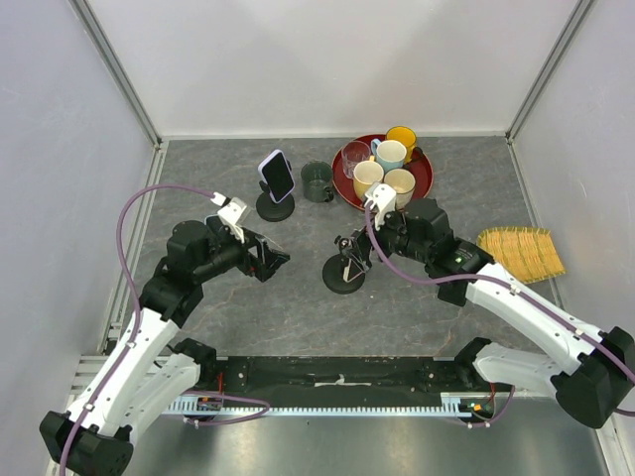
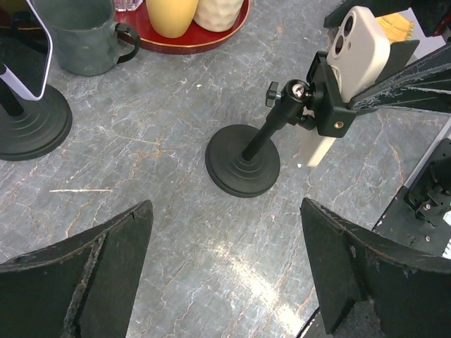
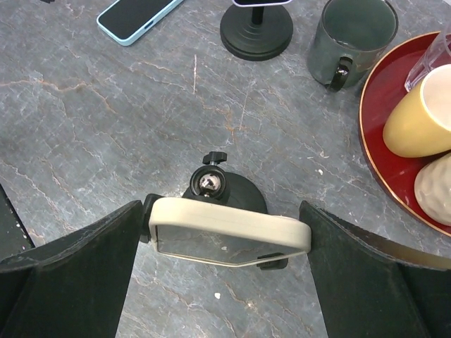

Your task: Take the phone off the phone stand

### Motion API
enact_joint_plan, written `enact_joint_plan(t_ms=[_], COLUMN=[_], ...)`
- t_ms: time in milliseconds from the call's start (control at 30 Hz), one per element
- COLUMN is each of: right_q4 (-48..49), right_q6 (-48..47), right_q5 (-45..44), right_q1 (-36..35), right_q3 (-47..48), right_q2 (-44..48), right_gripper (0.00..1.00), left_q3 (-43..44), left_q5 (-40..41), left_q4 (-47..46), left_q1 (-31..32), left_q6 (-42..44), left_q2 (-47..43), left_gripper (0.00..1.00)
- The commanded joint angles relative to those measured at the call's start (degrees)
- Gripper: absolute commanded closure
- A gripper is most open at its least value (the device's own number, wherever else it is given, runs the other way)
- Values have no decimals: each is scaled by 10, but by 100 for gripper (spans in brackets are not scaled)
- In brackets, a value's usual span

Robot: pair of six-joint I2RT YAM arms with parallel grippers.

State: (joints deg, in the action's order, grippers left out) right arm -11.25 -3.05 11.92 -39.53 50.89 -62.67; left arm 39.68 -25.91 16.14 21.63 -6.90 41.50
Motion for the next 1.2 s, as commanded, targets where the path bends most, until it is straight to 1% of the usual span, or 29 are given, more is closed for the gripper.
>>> enact_joint_plan(t_ms=[0,133,333,400,433,500,567,600,667,700,800,833,900,933,1000,1033,1100,1133,1167], right_q4=[3,2,-2,-3,-3,-3,-2,-1,3,5,9,10,10,10,11,11,13,14,14], right_q6=[6,13,30,30,29,45,45,45,44,44,48,50,52,54,55,54,52,50,48], right_q5=[2,-13,-80,-111,-116,-145,-149,-147,-140,-133,-125,-122,-121,-121,-121,-121,-120,-121,-120], right_q1=[-5,-3,-4,-3,-3,-4,-4,-4,-4,-4,-4,-4,-3,-4,-3,-4,-4,-4,-3], right_q3=[3,5,0,-5,-7,-14,-26,-32,-48,-54,-72,-79,-85,-91,-98,-102,-106,-106,-106], right_q2=[25,40,90,118,127,157,187,197,221,229,256,260,275,279,287,291,295,295,296], right_gripper=[2,2,2,2,2,2,2,2,2,2,2,2,2,2,2,2,2,2,2], left_q3=[1,0,5,7,7,5,3,0,-21,-30,-67,-76,-116,-133,-175,-186,-196,-194,-182], left_q5=[-17,-17,-11,8,12,6,3,9,16,33,63,67,72,70,65,65,59,49,38], left_q4=[-16,-16,-15,-15,-15,-22,-33,-59,-100,-145,-228,-286,-363,-449,-548,-633,-691,-712,-738], left_q1=[5,8,19,23,24,24,28,32,47,55,90,103,112,116,118,119,120,121,122], left_q6=[21,24,16,-6,-34,-68,-91,-116,-137,-150,-142,-133,-110,-106,-95,-89,-79,-76,-71], left_q2=[4,15,38,55,61,84,100,104,109,116,147,160,181,207,241,277,319,335,370], left_gripper=[9,9,9,10,10,10,11,11,11,11,11,11,11,11,11,12,14,15,16])
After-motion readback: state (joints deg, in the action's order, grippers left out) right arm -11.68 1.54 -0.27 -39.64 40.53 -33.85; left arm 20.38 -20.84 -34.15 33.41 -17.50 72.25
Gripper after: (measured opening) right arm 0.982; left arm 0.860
